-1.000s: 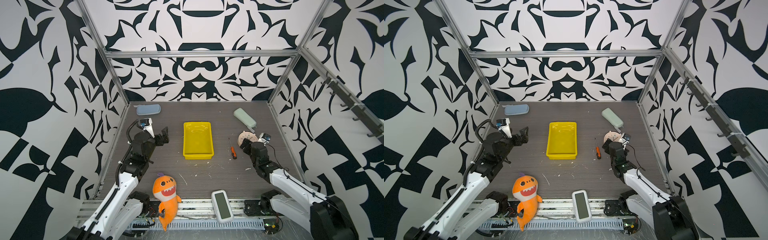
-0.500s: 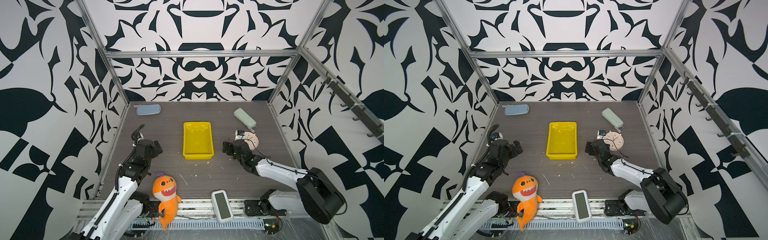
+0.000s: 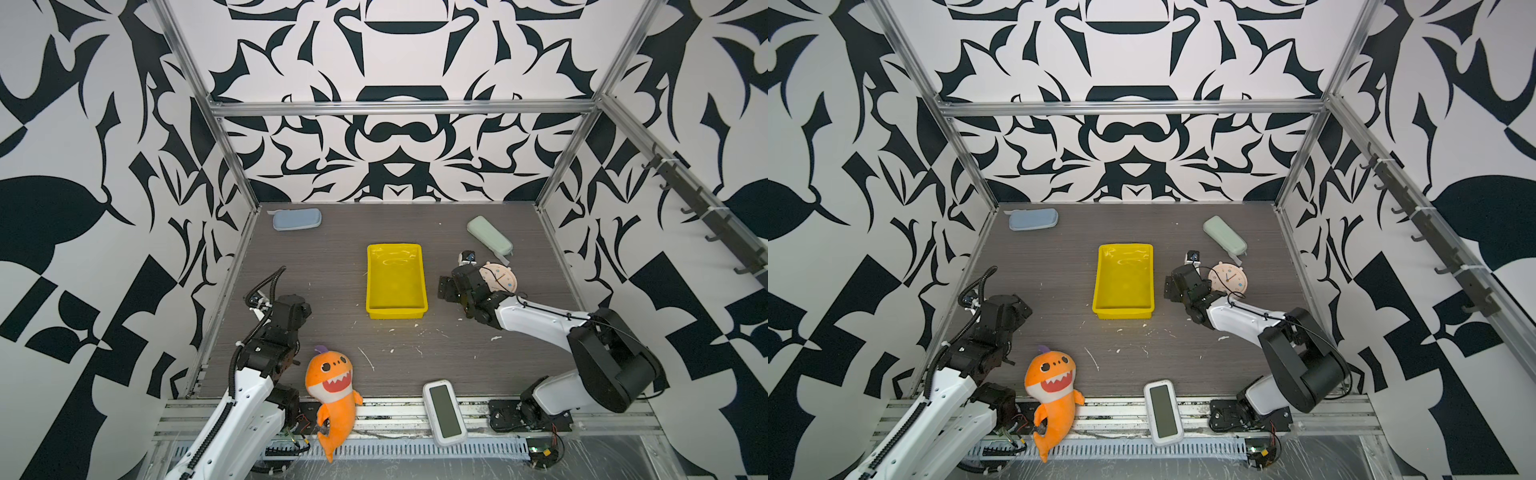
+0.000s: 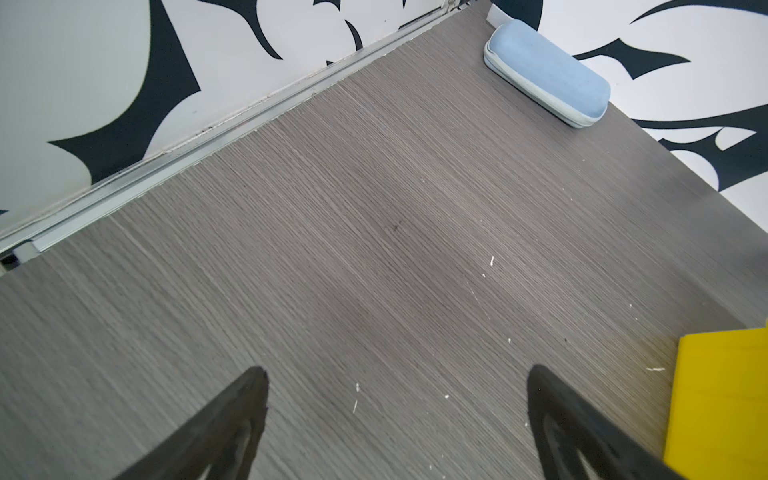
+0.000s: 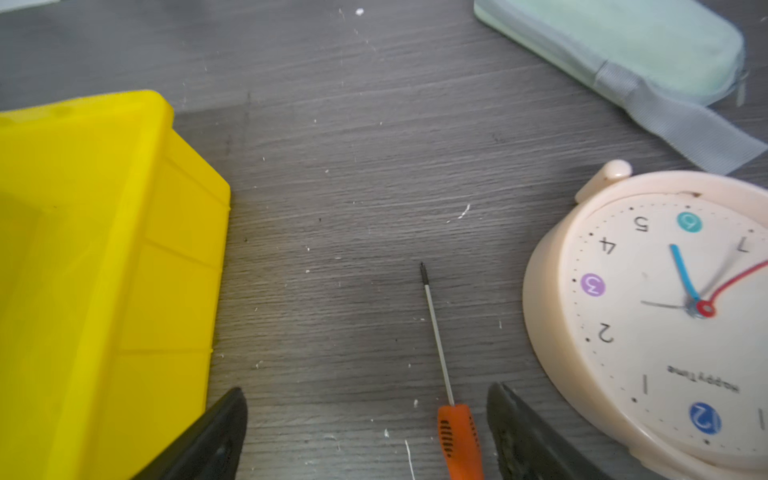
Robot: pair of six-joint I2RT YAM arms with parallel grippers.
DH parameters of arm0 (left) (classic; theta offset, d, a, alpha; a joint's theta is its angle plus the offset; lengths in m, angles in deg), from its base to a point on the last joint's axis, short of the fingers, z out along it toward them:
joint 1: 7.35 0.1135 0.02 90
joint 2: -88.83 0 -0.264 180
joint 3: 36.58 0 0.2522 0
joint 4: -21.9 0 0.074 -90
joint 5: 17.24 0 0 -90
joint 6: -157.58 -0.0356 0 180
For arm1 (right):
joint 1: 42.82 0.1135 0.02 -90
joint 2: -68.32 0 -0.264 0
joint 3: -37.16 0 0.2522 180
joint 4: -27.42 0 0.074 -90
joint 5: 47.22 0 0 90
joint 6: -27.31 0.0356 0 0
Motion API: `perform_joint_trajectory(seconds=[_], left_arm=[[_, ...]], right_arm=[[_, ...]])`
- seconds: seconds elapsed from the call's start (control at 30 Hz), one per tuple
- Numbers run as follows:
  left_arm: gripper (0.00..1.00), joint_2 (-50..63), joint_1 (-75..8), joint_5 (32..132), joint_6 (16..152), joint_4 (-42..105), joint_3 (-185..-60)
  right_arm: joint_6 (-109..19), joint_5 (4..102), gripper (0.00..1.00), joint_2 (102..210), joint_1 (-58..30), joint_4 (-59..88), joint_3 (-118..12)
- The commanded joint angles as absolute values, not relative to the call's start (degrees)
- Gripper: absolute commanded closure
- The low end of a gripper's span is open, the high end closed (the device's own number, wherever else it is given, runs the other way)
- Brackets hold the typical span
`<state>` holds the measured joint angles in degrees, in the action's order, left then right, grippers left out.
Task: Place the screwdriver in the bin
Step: 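Move the right gripper toward the orange-handled screwdriver while the left arm lifts slightly, then lower the right gripper over the screwdriver handle and align with it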
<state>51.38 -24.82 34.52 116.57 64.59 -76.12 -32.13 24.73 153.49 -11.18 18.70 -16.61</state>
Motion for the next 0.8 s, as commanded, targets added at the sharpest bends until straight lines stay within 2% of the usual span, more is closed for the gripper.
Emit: perform_joint_trajectory(seconds=[0.0, 0.23, 0.33, 0.57, 0.67, 0.77], left_arm=[[0.0, 50.0, -24.6, 33.4, 118.1, 64.4, -76.0], [0.0, 43.4, -24.6, 34.8, 117.5, 64.7, -78.7], [0.01, 41.4, -24.6, 34.5, 118.2, 66.9, -80.2], [0.01, 41.8, -24.6, 34.4, 118.6, 66.5, -79.9], [0.01, 43.2, -24.6, 34.3, 119.0, 66.8, -79.4], [0.01, 44.8, -24.6, 34.1, 119.3, 66.8, -78.7]], right_arm=[[-30.3, 25.9, 0.07, 155.0, -11.0, 15.1, -19.7], [-30.3, 27.8, 0.07, 160.2, -11.1, 10.8, -24.0], [-30.9, 28.0, 0.13, 162.3, -11.1, 6.5, -27.4], [-30.7, 27.2, 0.16, 162.4, -11.1, 5.0, -28.0], [-30.5, 25.4, 0.16, 160.8, -11.1, 4.1, -27.0], [-28.5, 19.3, 0.2, 159.2, -11.2, -0.4, -27.5]])
